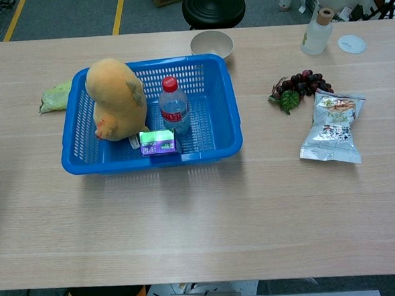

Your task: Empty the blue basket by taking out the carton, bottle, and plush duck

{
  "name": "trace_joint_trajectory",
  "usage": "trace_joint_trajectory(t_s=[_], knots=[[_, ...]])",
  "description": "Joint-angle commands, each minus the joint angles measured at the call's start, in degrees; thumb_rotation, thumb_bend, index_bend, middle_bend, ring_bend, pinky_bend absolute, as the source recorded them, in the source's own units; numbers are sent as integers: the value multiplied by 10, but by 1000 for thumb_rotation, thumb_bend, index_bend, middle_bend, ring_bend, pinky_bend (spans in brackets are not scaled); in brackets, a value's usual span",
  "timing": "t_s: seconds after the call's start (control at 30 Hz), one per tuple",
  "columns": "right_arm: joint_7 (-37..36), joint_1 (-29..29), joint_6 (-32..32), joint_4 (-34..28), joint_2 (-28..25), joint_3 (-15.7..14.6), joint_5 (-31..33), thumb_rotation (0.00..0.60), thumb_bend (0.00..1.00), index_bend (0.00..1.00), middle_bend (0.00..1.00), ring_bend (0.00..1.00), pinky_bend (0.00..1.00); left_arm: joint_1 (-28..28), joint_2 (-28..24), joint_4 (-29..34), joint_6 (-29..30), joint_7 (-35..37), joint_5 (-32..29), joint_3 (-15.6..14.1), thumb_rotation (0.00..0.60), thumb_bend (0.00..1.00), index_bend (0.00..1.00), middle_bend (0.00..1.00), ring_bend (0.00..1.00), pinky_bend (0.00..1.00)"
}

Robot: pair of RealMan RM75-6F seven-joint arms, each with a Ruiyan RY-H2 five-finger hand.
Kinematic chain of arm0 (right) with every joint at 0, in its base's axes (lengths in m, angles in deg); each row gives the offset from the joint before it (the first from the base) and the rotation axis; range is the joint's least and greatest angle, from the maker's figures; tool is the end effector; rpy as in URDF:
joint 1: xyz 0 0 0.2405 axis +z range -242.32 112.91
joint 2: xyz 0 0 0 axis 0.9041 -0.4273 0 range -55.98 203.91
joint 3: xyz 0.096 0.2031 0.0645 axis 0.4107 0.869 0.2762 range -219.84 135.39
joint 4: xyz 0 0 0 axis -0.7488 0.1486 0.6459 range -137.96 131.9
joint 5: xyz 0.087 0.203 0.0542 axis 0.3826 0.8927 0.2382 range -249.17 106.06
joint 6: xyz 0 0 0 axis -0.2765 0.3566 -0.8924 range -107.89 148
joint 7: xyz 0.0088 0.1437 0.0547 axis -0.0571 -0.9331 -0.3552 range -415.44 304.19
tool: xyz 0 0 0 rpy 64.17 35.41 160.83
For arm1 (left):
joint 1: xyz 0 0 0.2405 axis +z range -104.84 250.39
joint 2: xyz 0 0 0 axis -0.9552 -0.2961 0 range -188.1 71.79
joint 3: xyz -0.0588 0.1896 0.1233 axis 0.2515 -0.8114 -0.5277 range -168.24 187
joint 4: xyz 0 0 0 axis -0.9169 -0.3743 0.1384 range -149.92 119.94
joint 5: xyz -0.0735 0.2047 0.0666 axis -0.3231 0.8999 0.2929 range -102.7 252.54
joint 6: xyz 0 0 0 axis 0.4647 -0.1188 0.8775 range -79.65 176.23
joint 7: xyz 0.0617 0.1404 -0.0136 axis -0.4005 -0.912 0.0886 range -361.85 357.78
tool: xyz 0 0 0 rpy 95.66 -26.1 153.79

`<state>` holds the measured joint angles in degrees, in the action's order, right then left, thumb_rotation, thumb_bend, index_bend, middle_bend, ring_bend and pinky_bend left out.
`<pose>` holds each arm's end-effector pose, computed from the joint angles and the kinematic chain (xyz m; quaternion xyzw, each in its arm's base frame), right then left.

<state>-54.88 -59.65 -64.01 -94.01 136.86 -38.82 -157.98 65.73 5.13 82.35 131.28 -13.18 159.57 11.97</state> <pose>-0.3035 -0.1945 0.1412 0.6081 -0.3697 0.3732 0.5952 -0.2783 0.1987 0.1243 -0.6292 -0.3553 -0.3489 0.5967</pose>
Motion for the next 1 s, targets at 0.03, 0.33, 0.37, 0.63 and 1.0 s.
trace_joint_trajectory(t_s=[0.03,0.33,0.37,0.63,1.0], knots=[[-1,1,3,-2,-2,-1,-2,600,206,242,307,244,351,-1,1,1,-2,-2,-2,0,600,373,189,271,232,282],[-34,26,22,-22,-17,-3,-36,600,206,242,307,244,351,1,-3,1,6,4,0,1,600,373,190,271,232,283],[-36,30,26,-24,-19,-2,-39,600,206,242,307,244,351,2,-3,1,6,4,1,0,600,373,190,271,232,283],[-61,75,62,-45,-35,0,-79,600,206,242,307,244,351,8,-8,9,9,2,-2,-4,600,373,189,271,232,283],[-77,137,120,-57,-22,-12,-136,600,195,242,305,244,351,16,-11,23,21,-9,-2,-6,600,373,189,271,232,283]])
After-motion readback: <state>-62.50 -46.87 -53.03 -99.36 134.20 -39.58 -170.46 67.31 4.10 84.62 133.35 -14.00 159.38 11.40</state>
